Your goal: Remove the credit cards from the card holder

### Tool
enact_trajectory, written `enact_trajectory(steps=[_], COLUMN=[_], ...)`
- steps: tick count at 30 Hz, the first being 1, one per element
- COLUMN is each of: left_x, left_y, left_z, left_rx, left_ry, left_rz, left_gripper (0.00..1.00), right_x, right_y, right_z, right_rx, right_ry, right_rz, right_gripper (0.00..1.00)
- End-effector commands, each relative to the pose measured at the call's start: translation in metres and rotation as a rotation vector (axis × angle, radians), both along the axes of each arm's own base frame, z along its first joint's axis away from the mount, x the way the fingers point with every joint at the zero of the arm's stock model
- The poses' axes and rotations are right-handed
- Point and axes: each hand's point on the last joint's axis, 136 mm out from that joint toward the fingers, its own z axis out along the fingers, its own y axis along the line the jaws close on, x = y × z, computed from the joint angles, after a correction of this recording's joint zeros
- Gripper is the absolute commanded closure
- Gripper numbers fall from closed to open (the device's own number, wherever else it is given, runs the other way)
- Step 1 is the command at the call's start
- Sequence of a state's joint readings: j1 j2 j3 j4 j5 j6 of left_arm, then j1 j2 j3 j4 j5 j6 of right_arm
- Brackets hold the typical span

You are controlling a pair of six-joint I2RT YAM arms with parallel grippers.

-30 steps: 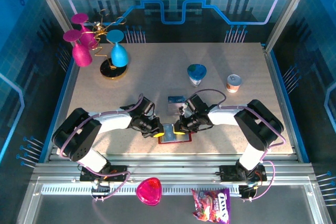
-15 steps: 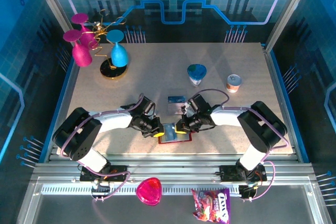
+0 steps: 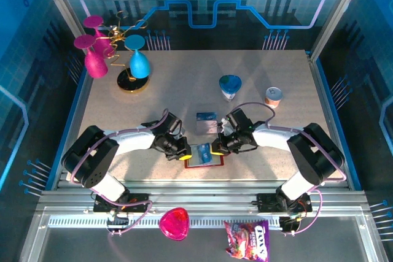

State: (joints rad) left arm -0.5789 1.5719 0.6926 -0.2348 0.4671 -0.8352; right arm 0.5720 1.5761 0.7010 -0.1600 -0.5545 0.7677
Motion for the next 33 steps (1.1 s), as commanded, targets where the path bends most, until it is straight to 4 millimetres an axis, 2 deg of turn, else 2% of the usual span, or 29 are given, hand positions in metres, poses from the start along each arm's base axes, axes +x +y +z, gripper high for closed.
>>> enact_trajectory(steps=[1, 24, 33], left_x=[-0.007, -0.005, -0.004], left_y=[0.010, 0.006, 0.005], left_z=[-0.010, -0.006, -0.005], left_rx=[0.069, 0.050, 0.043], left_ry=[0.028, 0.020, 0.018], left_rz=[-0.004, -0.002, -0.002], left_gripper=[0.90, 0.89, 0.89], right_x=[-0.003, 0.004, 0.002], right_y=[-0.013, -0.020, -0.009], right_z=[0.001, 0.016, 0.018], right_rx=[-0.032, -0.069, -0.028], right_ry=[-0.001, -0.037, -0.028], right_rz=[0.001, -0.015, -0.021], right_gripper=[1.00, 1.00, 1.00])
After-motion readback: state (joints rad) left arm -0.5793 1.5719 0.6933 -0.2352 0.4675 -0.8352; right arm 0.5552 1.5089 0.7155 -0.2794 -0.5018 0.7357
